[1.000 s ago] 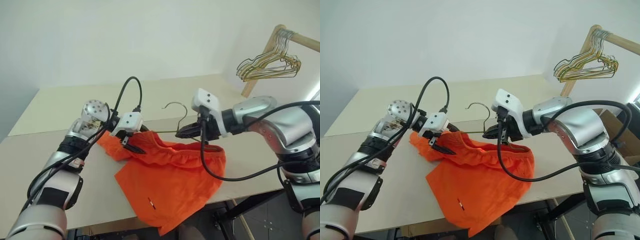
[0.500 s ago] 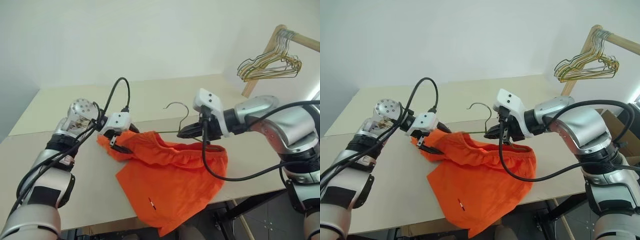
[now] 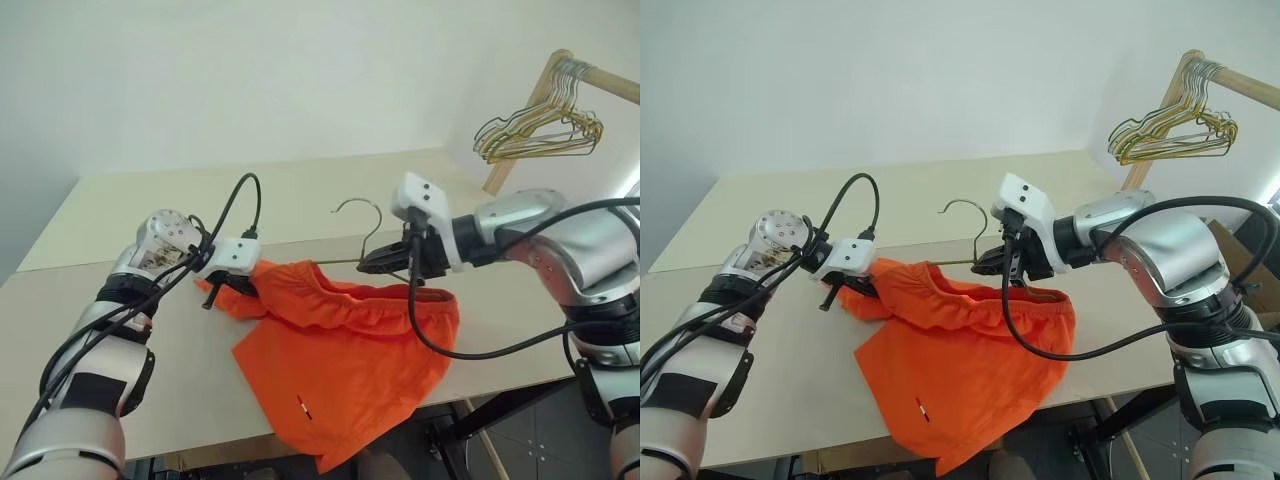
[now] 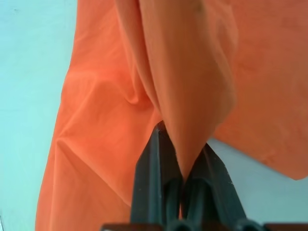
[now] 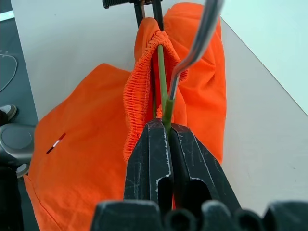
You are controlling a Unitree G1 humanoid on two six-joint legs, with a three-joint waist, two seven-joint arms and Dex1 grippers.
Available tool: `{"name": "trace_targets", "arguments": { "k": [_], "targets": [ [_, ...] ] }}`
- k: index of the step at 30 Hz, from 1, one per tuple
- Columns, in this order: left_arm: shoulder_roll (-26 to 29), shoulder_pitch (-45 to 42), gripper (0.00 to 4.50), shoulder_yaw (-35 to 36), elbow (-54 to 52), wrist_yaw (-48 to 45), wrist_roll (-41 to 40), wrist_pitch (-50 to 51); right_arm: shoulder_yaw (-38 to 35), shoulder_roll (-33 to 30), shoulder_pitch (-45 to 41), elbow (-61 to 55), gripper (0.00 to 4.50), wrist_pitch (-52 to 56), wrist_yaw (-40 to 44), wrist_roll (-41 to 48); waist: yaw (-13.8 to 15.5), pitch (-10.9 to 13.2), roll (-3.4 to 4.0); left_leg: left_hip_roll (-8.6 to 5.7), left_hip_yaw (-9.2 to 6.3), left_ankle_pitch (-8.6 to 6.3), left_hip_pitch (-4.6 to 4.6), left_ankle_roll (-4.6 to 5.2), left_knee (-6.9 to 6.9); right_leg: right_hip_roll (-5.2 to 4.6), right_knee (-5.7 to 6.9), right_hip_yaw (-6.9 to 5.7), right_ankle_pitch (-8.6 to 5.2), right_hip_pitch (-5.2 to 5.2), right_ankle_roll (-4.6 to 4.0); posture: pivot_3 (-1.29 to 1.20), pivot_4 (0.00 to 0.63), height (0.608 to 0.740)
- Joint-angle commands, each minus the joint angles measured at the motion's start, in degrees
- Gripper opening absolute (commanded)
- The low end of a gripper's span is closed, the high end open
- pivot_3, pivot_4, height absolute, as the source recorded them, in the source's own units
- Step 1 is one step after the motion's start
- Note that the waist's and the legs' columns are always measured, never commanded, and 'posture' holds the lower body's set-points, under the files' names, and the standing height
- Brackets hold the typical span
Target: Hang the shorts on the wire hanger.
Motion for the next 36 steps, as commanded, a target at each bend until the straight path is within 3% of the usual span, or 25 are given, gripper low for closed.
{"name": "trace_targets", "arguments": {
  "k": [1,15,32,36],
  "targets": [
    [0.4,-0.8,0.02,1.7,0.1,1.5,0.5,0.1,-3.0,-0.9,-2.1,-0.6,0.00,0.1,0.2,0.5,0.0,0.0,0.00,0.00,0.00,0.00,0.00,0.00,0.00,0.00,0.00,0.00,0.00,0.00,0.00,-0.15,0.000,0.740],
    [4.9,4.6,0.02,4.4,-1.0,3.9,0.2,3.7,-3.4,-2.4,-1.6,-0.6,0.00,0.3,0.8,1.0,-0.2,0.0,0.00,0.01,0.00,0.00,0.00,0.00,-0.01,-0.01,0.01,0.00,0.00,-0.04,0.00,-0.14,0.000,0.740],
    [7.0,14.7,0.02,5.7,-11.7,3.2,-2.1,9.8,-3.7,-3.4,-0.7,-1.0,0.00,0.7,0.8,1.7,-0.4,0.0,0.02,0.03,-0.01,0.00,-0.03,0.00,-0.03,-0.04,0.01,0.03,0.00,-0.12,0.00,-0.16,0.000,0.740],
    [5.8,13.5,0.02,6.5,-11.8,5.1,-2.0,10.7,-3.6,-3.5,-0.7,-1.1,0.00,0.7,0.9,1.9,-0.3,0.0,0.02,0.00,-0.02,0.00,-0.12,0.00,-0.02,-0.12,0.01,0.02,0.00,-0.18,0.00,-0.15,0.000,0.740]
  ]
}}
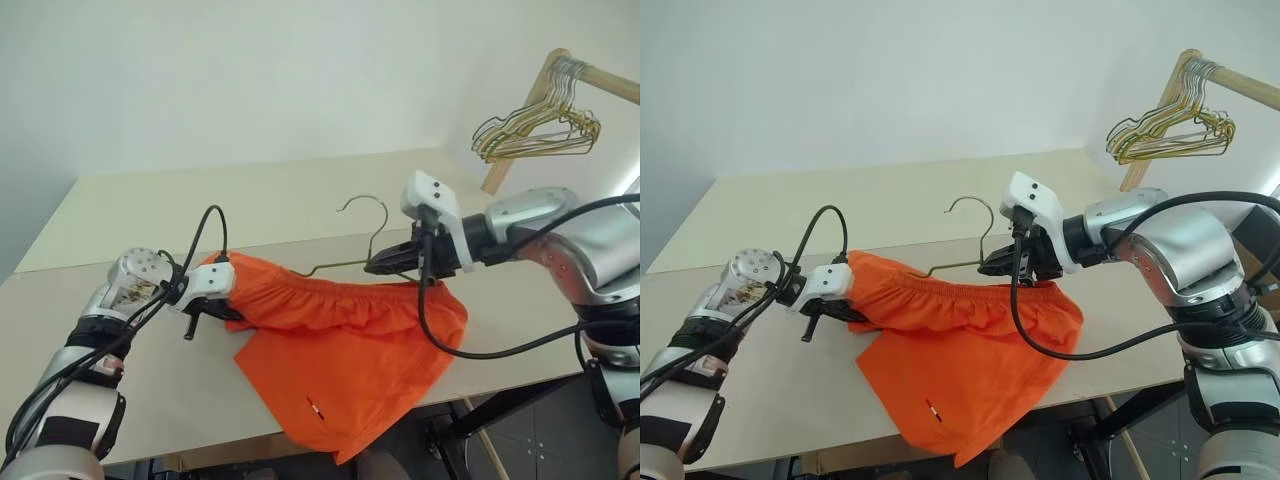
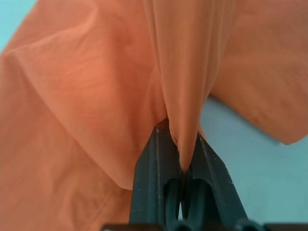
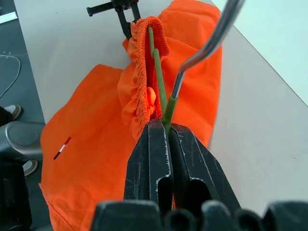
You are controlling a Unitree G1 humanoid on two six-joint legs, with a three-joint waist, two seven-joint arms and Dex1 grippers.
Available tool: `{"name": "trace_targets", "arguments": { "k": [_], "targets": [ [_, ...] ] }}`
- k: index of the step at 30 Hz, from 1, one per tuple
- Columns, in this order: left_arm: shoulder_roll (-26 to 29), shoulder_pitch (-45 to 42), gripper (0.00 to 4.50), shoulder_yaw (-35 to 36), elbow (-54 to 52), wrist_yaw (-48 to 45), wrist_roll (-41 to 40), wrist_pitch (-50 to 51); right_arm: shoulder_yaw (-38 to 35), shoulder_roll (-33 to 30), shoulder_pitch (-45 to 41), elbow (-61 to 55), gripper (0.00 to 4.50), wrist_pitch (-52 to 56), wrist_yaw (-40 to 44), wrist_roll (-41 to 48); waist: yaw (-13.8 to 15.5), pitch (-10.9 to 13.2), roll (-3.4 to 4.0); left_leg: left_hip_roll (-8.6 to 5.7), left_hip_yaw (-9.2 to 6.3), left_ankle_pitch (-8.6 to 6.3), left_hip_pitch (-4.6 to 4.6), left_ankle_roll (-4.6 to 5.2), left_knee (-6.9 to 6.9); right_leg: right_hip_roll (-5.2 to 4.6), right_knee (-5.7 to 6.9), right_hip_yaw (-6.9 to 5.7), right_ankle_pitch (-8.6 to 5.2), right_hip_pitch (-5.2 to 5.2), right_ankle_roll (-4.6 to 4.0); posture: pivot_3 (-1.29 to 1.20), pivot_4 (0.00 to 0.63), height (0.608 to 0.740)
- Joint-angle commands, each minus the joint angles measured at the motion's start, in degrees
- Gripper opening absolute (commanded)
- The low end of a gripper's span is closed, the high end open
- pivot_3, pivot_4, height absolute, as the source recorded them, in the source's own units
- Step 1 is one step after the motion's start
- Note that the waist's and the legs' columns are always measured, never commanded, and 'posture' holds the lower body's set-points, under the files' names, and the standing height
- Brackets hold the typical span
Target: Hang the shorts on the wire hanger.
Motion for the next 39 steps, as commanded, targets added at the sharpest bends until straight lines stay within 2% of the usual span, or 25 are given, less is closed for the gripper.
{"name": "trace_targets", "arguments": {
  "k": [1,7,10,16,19,23,27,30,34,39],
  "targets": [
    [-0.1,-2.5,0.02,1.7,-0.1,1.6,-0.4,0.8,-3.1,-1.2,-1.0,-0.7,0.00,0.0,0.0,0.2,0.0,0.0,0.00,-0.02,0.00,0.00,0.00,0.00,0.00,-0.02,0.00,0.00,0.00,-0.02,0.00,-0.14,0.000,0.740],
    [-3.1,-6.1,0.02,4.4,1.2,5.8,-2.0,-0.9,-2.9,-0.5,-1.1,-0.8,0.00,-0.3,-0.3,0.4,0.2,0.0,0.00,-0.06,0.00,0.01,-0.08,-0.02,0.00,-0.04,0.01,-0.01,0.00,-0.11,0.00,-0.14,0.000,0.740],
    [-3.1,-7.0,0.69,6.3,-1.3,2.4,-5.6,1.0,-2.9,-0.1,-0.9,-0.9,0.00,-0.3,-0.5,0.5,0.1,0.0,0.00,-0.06,0.01,0.02,-0.13,-0.04,0.00,-0.04,0.04,0.00,0.00,-0.18,0.00,-0.14,0.000,0.740],
    [-0.8,-8.2,2.62,8.0,-5.6,-4.1,-10.2,5.2,-2.7,0.2,-0.6,-1.0,0.00,-0.6,-0.7,0.4,-0.1,0.0,0.00,-0.07,0.02,0.12,-0.34,-0.20,0.00,-0.02,0.52,0.04,0.00,-0.58,-0.01,-0.12,0.000,0.740],
    [2.2,-9.0,3.63,5.7,-8.0,-6.8,-14.2,4.7,-2.4,0.3,-0.8,-0.6,0.00,-0.9,-0.6,0.1,-0.2,0.0,0.00,-0.06,0.02,0.12,-0.34,-0.20,0.00,0.00,0.51,0.04,0.00,-0.56,-0.01,-0.12,0.000,0.740],
    [5.8,-11.3,3.63,0.0,-11.8,-7.0,-22.4,5.0,-1.9,0.5,-1.2,0.0,0.00,-1.3,-0.6,-0.6,-0.2,0.0,0.00,-0.07,0.01,0.12,-0.32,-0.20,0.00,-0.03,0.51,0.03,0.00,-0.53,-0.01,-0.13,0.000,0.740],
    [5.9,-13.7,3.63,-4.4,-15.4,-7.0,-29.9,8.6,-1.6,0.7,-1.5,0.2,0.00,-1.6,-0.4,-1.2,0.1,0.0,0.00,-0.10,0.01,0.12,-0.33,-0.20,0.02,-0.06,0.50,0.03,0.00,-0.52,0.00,-0.13,0.000,0.740],
    [2.2,-15.3,3.63,-6.3,-14.1,-7.0,-27.2,7.5,-1.5,1.0,-2.0,0.3,0.00,-1.6,-0.2,-1.4,0.2,0.0,0.00,-0.11,0.01,0.12,-0.32,-0.20,0.03,-0.04,0.50,0.03,0.00,-0.51,0.00,-0.13,0.000,0.740],
    [-5.0,-18.0,3.63,-7.9,-5.8,-5.2,-16.0,0.2,-1.3,1.5,-2.9,0.4,0.00,-1.8,0.2,-1.9,0.2,0.0,0.00,-0.15,0.02,0.13,-0.29,-0.20,0.10,0.02,0.44,0.03,0.00,-0.45,0.00,-0.13,0.000,0.740],
    [-9.6,-19.3,3.63,-8.0,-0.3,-3.0,-8.8,-2.9,-1.3,1.7,-3.4,0.5,0.00,-1.8,0.7,-2.1,-0.7,0.0,0.00,-0.10,0.02,0.13,-0.31,-0.20,0.08,0.15,0.45,0.07,0.00,-0.52,-0.01,-0.14,0.000,0.740]
  ]
}}
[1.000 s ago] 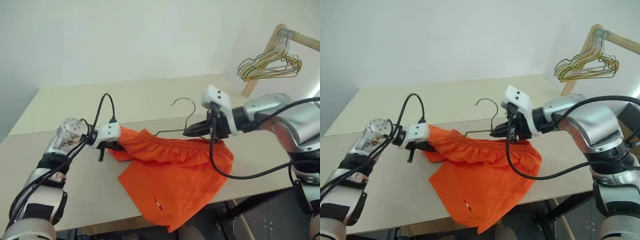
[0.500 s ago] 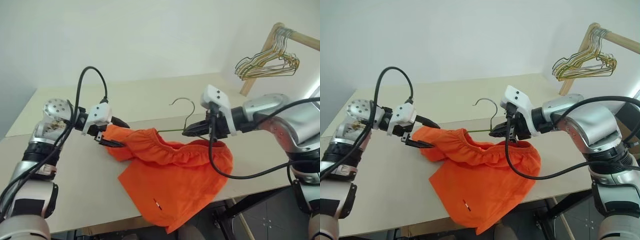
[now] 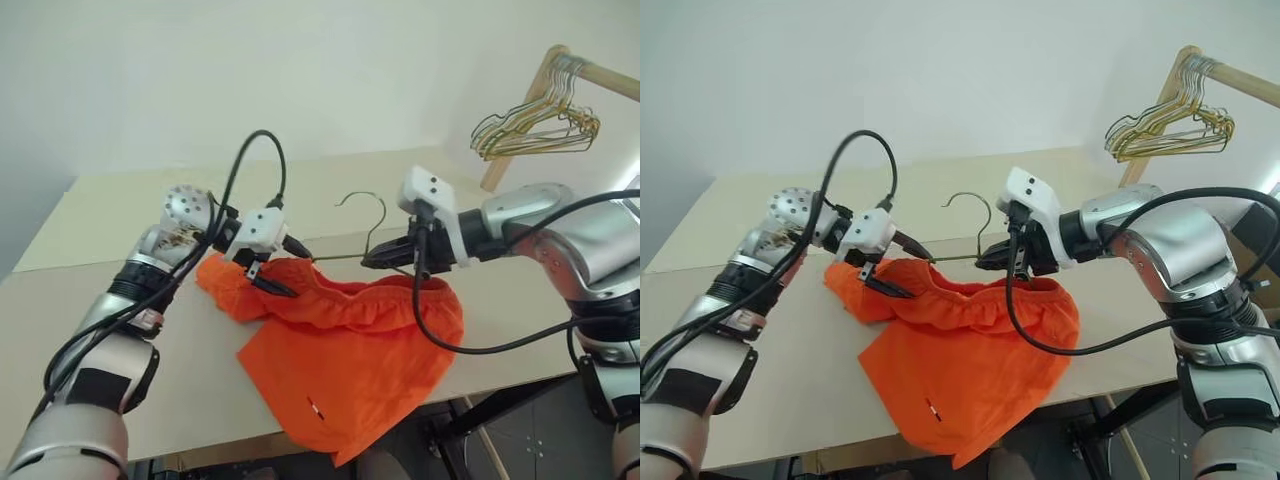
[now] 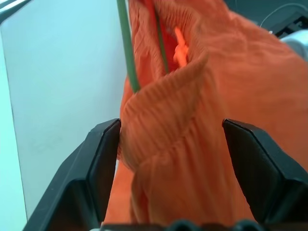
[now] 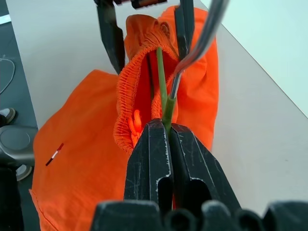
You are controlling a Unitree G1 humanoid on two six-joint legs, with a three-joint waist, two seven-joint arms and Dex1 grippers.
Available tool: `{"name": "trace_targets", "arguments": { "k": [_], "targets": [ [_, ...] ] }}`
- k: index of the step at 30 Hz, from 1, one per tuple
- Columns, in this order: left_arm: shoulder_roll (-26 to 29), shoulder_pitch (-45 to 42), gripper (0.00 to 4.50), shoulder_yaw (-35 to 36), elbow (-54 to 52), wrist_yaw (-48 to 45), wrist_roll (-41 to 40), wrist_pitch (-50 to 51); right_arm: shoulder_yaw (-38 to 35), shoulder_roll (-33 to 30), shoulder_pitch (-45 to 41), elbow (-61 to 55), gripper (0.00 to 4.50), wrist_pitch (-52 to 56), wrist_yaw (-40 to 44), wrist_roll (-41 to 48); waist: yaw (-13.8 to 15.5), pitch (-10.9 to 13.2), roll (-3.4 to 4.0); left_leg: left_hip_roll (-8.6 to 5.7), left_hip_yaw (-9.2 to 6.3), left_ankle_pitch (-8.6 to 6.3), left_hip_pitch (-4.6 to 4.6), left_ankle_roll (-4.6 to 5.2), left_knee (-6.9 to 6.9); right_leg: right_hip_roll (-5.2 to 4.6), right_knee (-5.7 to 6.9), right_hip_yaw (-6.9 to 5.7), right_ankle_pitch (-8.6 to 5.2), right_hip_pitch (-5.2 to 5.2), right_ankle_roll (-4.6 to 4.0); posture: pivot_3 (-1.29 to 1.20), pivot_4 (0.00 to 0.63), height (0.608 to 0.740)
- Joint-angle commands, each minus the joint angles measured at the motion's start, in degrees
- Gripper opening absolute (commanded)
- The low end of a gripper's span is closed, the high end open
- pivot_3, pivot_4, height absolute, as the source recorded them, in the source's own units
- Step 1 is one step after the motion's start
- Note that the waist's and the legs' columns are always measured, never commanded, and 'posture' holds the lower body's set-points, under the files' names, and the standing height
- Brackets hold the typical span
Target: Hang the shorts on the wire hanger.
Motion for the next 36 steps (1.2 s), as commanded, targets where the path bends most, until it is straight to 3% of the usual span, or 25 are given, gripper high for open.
{"name": "trace_targets", "arguments": {
  "k": [1,3,6,15,21,29,35,36],
  "targets": [
    [-1.8,-1.9,3.63,0.4,2.3,2.3,4.5,-2.1,-1.3,0.0,-2.0,-0.7,0.00,-1.4,0.5,-0.3,-0.4,0.0,0.00,0.00,0.00,0.00,0.00,0.00,0.00,-0.01,0.01,0.01,0.00,-0.01,0.00,-0.14,0.000,0.740],
    [-2.8,-1.6,3.63,1.0,2.3,2.2,5.3,-1.7,-1.4,-0.1,-2.0,-0.8,0.00,-1.4,0.5,-0.2,-0.6,0.0,0.00,0.00,0.00,0.00,0.00,0.00,0.01,-0.02,0.01,0.02,0.00,0.01,0.00,-0.14,0.000,0.740],
    [-3.5,-1.0,2.99,1.8,2.1,2.3,6.0,-1.8,-1.4,-0.2,-2.0,-0.9,0.00,-1.4,0.6,-0.2,-0.7,0.0,0.00,0.00,0.00,0.00,0.00,0.00,0.02,-0.05,0.01,0.05,0.00,0.02,0.00,-0.14,0.000,0.740],
    [-4.1,-0.1,0.12,3.8,1.2,1.6,5.5,-0.2,-1.0,-0.1,-2.2,-0.6,0.00,-1.4,1.0,-0.9,-0.7,0.0,0.00,0.00,-0.01,0.00,0.00,0.00,0.01,-0.07,0.02,0.05,0.00,0.01,0.00,-0.14,0.000,0.740],
    [-3.7,0.1,0.03,5.1,0.8,-0.6,4.6,2.4,-1.9,-0.6,-0.7,-1.5,0.00,-4.6,0.4,-2.3,-0.7,0.0,0.00,0.01,-0.02,0.00,0.00,0.00,0.01,-0.06,0.02,0.05,0.00,0.01,0.00,-0.15,0.000,0.740],
    [-3.9,0.5,0.00,6.3,0.7,-1.7,4.5,4.5,-9.1,-7.9,2.8,-3.4,2.37,-4.6,1.6,-0.7,-0.7,0.0,0.00,-0.03,-0.02,0.00,-0.03,0.00,0.01,-0.11,0.00,0.04,0.00,0.01,0.00,-0.16,0.000,0.740],
    [-4.1,0.4,0.00,7.1,0.8,-1.5,4.7,5.6,-20.8,-17.6,13.9,-8.5,4.31,-4.2,4.5,3.2,-0.2,0.0,0.00,0.01,-0.03,-0.01,-0.03,0.02,0.00,-0.08,-0.05,0.02,0.00,0.06,0.00,-0.16,0.000,0.740],
    [-4.1,0.4,0.00,7.1,0.8,-1.4,4.8,5.6,-22.3,-18.6,16.0,-9.3,4.42,-4.1,4.6,3.7,-0.3,0.0,0.01,0.01,-0.02,-0.01,0.00,0.01,0.00,-0.09,-0.07,0.03,0.00,0.12,0.00,-0.16,0.000,0.740]
  ]
}}
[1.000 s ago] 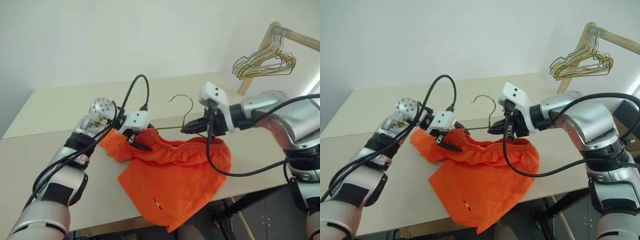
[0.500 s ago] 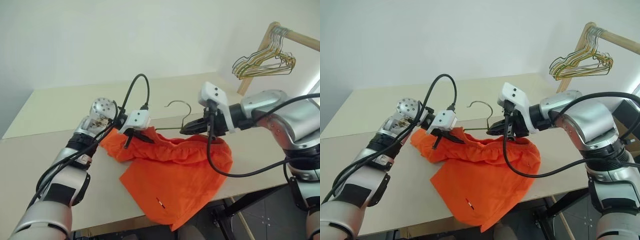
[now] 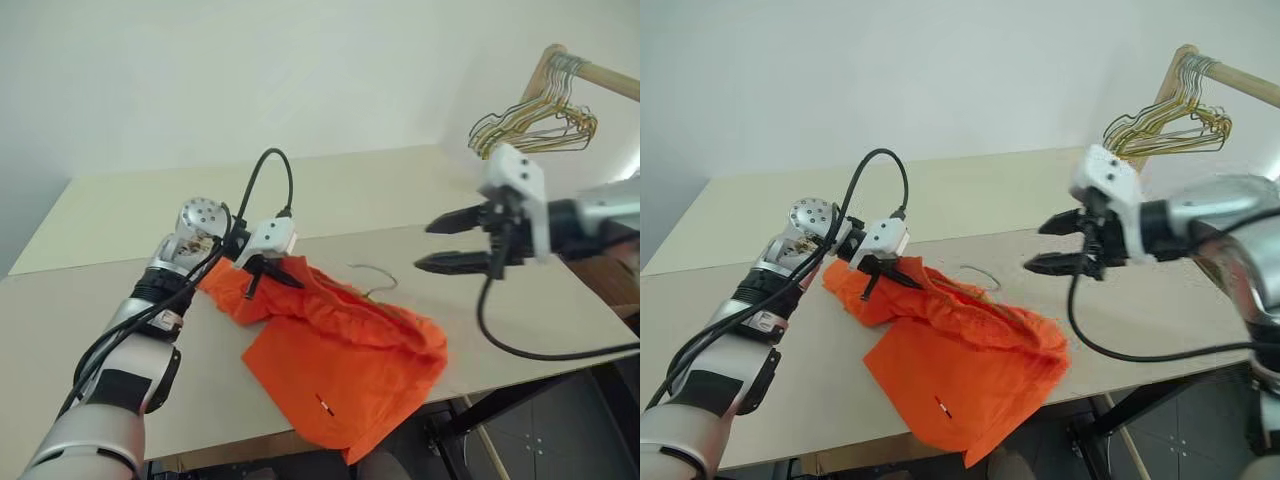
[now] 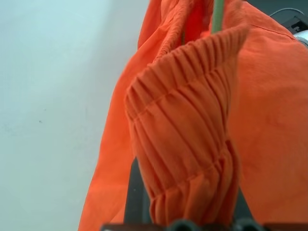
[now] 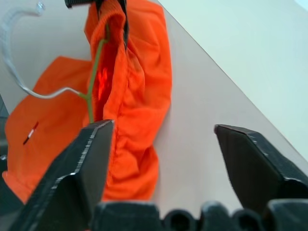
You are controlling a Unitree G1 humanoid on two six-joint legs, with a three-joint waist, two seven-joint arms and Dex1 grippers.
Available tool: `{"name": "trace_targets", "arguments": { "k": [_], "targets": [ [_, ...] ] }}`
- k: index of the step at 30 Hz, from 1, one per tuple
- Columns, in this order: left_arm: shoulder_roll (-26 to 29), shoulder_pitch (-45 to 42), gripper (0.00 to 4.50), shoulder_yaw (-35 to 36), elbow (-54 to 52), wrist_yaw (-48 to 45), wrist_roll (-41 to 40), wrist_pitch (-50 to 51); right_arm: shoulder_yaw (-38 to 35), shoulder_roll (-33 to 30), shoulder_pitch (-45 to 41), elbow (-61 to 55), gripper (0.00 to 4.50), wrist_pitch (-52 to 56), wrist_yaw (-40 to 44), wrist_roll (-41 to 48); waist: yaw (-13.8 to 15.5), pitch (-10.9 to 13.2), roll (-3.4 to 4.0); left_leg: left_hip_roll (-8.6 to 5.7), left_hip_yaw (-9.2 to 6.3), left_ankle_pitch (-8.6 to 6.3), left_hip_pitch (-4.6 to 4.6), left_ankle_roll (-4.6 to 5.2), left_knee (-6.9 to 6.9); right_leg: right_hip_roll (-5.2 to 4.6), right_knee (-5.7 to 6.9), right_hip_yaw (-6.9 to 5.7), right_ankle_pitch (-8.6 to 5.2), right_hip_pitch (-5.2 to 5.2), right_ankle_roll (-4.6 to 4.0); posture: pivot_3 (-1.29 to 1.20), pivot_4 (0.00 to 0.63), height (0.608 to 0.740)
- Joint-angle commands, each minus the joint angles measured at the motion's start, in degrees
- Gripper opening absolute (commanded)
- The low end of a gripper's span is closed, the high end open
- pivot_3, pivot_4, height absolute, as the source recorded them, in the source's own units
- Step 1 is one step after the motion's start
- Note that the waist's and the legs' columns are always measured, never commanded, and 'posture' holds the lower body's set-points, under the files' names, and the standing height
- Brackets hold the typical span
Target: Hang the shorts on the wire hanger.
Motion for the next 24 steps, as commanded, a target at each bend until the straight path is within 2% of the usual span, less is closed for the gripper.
{"name": "trace_targets", "arguments": {
  "k": [1,7,12,16,19,24],
  "targets": [
    [0.0,-0.9,0.00,2.0,-1.1,0.1,-0.9,0.5,-6.4,-3.1,4.6,-3.9,4.42,-0.3,0.6,2.2,-0.1,0.0,0.00,0.01,0.02,0.00,0.04,0.00,0.00,0.01,-0.03,0.03,0.00,0.03,0.00,-0.16,0.000,0.740],
    [0.1,-0.4,0.00,2.1,-1.7,-0.3,-1.1,0.9,-15.7,-4.4,13.0,-10.8,4.42,3.9,-1.4,8.0,0.2,0.0,0.05,0.10,0.01,-0.02,0.44,0.04,-0.09,0.10,-0.42,0.04,0.00,0.48,0.00,-0.16,0.000,0.740],
    [-0.1,-0.5,0.00,2.3,-1.6,-0.2,-1.2,1.3,-19.2,-4.8,20.9,-19.1,4.42,6.2,-3.0,12.2,1.1,0.0,0.05,0.11,0.01,-0.07,0.65,0.12,-0.08,0.07,-0.49,0.01,-0.01,0.81,0.01,-0.17,0.000,0.740],
    [-0.6,-0.8,0.00,2.8,-1.4,0.4,-1.5,2.1,-13.7,-4.7,28.6,-25.9,4.42,6.5,-11.4,7.4,1.8,0.0,0.05,0.12,0.00,-0.09,0.63,0.15,-0.08,0.07,-0.50,-0.01,-0.02,0.81,0.03,-0.17,0.000,0.740],
    [-0.8,-0.8,0.00,3.2,-1.7,0.3,-1.8,3.0,-9.0,-0.8,30.3,-27.9,4.42,6.1,-19.1,4.6,2.1,-0.1,-0.01,0.10,0.02,-0.09,0.65,0.14,-0.03,0.06,-0.54,0.02,-0.02,0.83,0.03,-0.17,0.000,0.740],
    [-0.6,-0.9,0.00,3.6,-1.6,0.0,-1.5,3.1,0.6,1.8,30.7,-29.6,4.42,3.5,-28.8,-4.2,2.6,-0.1,0.00,0.11,0.03,-0.09,0.67,0.14,-0.05,0.12,-0.53,0.04,-0.02,0.79,0.03,-0.17,0.000,0.740]
  ]
}}
